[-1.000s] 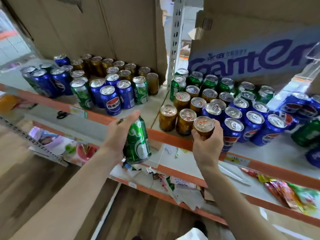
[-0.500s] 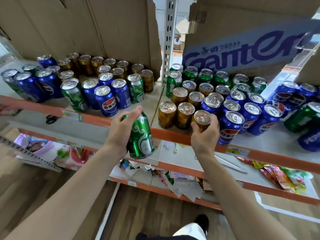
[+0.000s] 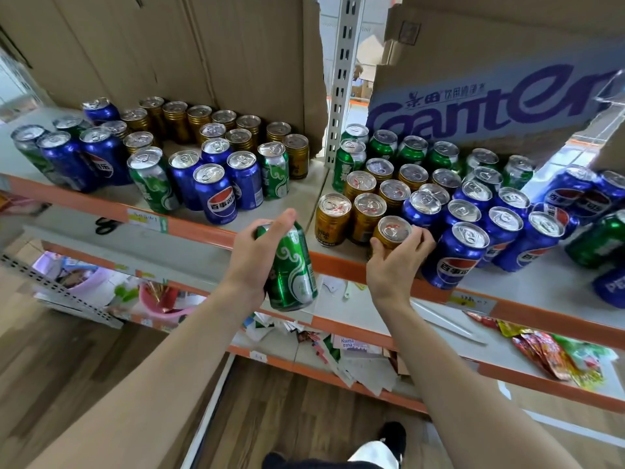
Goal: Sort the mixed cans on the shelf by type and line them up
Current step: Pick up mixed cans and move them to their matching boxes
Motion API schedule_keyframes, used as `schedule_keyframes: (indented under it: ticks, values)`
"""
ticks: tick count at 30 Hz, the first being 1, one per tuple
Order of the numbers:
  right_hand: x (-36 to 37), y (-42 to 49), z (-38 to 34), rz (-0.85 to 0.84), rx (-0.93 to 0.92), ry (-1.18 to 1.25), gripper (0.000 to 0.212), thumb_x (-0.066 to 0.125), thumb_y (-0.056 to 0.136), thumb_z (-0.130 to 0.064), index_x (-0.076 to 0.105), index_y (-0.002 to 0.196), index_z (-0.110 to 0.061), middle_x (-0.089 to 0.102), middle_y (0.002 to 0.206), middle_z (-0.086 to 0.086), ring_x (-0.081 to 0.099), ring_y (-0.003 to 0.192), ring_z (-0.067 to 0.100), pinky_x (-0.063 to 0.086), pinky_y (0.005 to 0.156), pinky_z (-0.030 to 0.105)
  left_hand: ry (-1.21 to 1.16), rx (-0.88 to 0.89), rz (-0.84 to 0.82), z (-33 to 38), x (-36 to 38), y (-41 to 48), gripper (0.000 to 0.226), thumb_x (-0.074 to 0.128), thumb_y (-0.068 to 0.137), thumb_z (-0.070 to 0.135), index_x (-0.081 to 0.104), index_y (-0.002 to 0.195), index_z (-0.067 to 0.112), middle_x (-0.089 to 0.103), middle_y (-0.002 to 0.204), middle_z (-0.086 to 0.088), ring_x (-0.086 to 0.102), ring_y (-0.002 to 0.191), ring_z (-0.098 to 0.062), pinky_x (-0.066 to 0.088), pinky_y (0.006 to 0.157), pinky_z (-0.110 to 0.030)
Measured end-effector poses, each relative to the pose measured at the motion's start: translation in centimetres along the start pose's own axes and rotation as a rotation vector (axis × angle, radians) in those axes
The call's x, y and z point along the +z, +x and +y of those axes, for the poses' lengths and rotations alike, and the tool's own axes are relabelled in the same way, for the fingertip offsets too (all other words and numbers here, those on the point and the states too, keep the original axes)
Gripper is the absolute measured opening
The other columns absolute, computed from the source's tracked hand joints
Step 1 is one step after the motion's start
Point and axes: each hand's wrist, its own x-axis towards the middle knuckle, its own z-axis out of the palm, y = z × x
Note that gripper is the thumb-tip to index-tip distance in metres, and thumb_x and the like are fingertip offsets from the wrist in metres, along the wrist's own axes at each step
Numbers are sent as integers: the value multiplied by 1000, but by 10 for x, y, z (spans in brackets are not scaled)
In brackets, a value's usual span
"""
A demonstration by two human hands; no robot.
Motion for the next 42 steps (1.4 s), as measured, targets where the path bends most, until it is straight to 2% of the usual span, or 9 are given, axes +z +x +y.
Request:
schedule_keyframes:
  ticks: [3,6,12,15,23,29,35,38,42]
  values:
    - [1,-3,1,-9,27,-17,64,74,86,-18,37,136,-3,29,145,14,35,133,27,37,112,44,27,3,8,1,-3,-2,59,78,63,61,63,94,13,70,94,-17,70,92,-37,57,86,-57]
    - [-4,-13,-7,-30,44,-70,76,73,87,-26,29,146,-5,22,153,14,23,142,27,26,118,37,47,25,17,4,-7,-5,63,79,60,61,64,98,13,71,96,-16,71,93,-36,57,87,-58]
    - [-3,-38,-33,-177,-324,-182,70,64,91,-31,31,149,-11,13,161,10,7,149,28,15,120,43,107,131,78,14,-20,-7,37,82,74,46,70,95,18,74,88,-3,72,87,-20,60,82,-41]
    - [1,-34,-50,-292,-430,-174,66,60,94,-32,32,150,-13,22,160,10,13,149,25,16,121,46,207,212,52,21,-28,-5,31,80,76,42,69,98,23,72,96,1,69,91,-13,53,76,-27]
    - [16,0,-84,-530,-498,-196,62,56,97,-39,33,151,-20,26,160,2,15,147,19,15,121,53,330,310,133,44,-49,24,29,86,69,46,65,88,41,68,105,8,64,100,-7,54,82,-27]
    - [54,41,-118,-622,-573,-159,60,46,94,-48,40,147,-20,30,159,4,24,147,22,11,122,51,449,415,281,99,-69,51,21,80,76,42,62,87,41,63,96,16,60,84,15,50,69,-9]
    - [91,65,-151,-706,-613,-139,59,55,94,-43,43,147,-20,33,157,4,28,144,23,18,120,53,509,434,380,143,-98,77,30,79,76,48,69,98,30,69,100,9,64,88,7,47,66,-6]
    - [102,76,-162,-699,-607,-154,58,58,94,-42,43,146,-22,32,158,0,26,144,21,20,120,51,495,464,430,162,-112,97,19,80,76,44,66,86,38,70,89,12,65,75,12,48,62,-8]
    - [120,87,-174,-696,-571,-193,61,55,95,-45,36,150,-26,27,160,-4,22,146,19,16,122,49,509,477,419,176,-136,138,31,83,73,50,74,94,30,75,96,2,72,90,-13,59,83,-34]
